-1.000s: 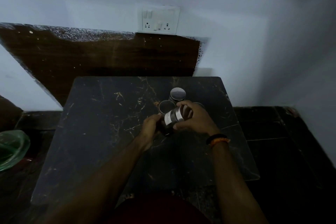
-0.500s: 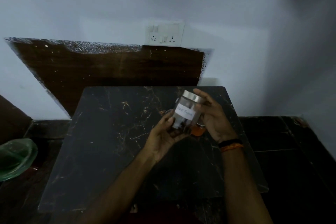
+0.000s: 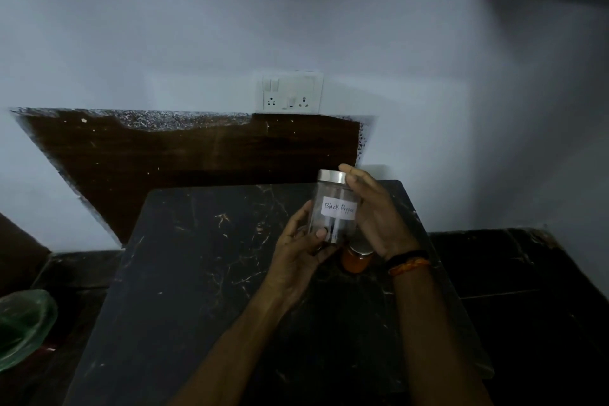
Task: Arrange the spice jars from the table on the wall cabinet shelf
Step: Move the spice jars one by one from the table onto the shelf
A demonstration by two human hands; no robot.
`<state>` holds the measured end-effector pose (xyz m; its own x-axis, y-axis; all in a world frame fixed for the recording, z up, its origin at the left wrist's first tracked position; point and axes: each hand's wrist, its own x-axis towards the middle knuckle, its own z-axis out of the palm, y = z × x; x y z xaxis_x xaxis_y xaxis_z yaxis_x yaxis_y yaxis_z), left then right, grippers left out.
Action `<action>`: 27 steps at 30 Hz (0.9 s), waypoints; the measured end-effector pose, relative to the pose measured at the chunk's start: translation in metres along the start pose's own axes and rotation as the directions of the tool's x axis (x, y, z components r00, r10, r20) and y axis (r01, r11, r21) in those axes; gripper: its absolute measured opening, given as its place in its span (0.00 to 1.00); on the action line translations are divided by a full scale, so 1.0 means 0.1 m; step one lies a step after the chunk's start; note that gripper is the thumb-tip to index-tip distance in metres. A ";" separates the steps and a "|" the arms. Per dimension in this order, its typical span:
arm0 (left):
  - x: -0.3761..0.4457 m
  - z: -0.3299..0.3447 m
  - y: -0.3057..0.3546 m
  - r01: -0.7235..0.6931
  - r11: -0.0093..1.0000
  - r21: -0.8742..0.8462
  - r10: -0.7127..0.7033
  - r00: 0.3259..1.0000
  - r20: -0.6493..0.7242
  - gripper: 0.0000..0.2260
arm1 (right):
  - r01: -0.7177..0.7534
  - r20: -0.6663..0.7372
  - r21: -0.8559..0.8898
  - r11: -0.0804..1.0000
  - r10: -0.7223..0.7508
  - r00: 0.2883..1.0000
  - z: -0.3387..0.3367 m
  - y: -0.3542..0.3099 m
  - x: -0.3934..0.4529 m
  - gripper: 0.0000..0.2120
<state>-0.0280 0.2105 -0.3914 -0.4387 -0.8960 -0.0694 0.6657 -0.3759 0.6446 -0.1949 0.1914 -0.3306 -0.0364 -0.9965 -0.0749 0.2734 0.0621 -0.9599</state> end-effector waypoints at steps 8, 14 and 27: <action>0.33 0.31 0.29 -0.095 0.994 0.063 0.087 0.989 0.119 0.31 | 0.125 -0.024 0.031 0.992 -0.124 0.992 0.05 -0.46 0.22 0.28; 0.70 0.65 0.61 -0.143 0.987 0.074 0.128 0.975 0.182 0.29 | 0.258 -0.023 -0.029 0.966 -0.259 0.966 0.16 -1.04 0.36 0.28; 1.24 1.65 1.51 -0.319 0.943 0.097 0.287 0.924 0.252 0.28 | 0.474 0.040 -0.208 0.856 -0.477 0.878 0.36 -2.41 0.73 0.22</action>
<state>-0.0809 0.0814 -0.1770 -0.3664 -0.8765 0.3122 0.7088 -0.0456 0.7039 -0.2288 0.1015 -0.0954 -0.1242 -0.9068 0.4028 0.0166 -0.4077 -0.9129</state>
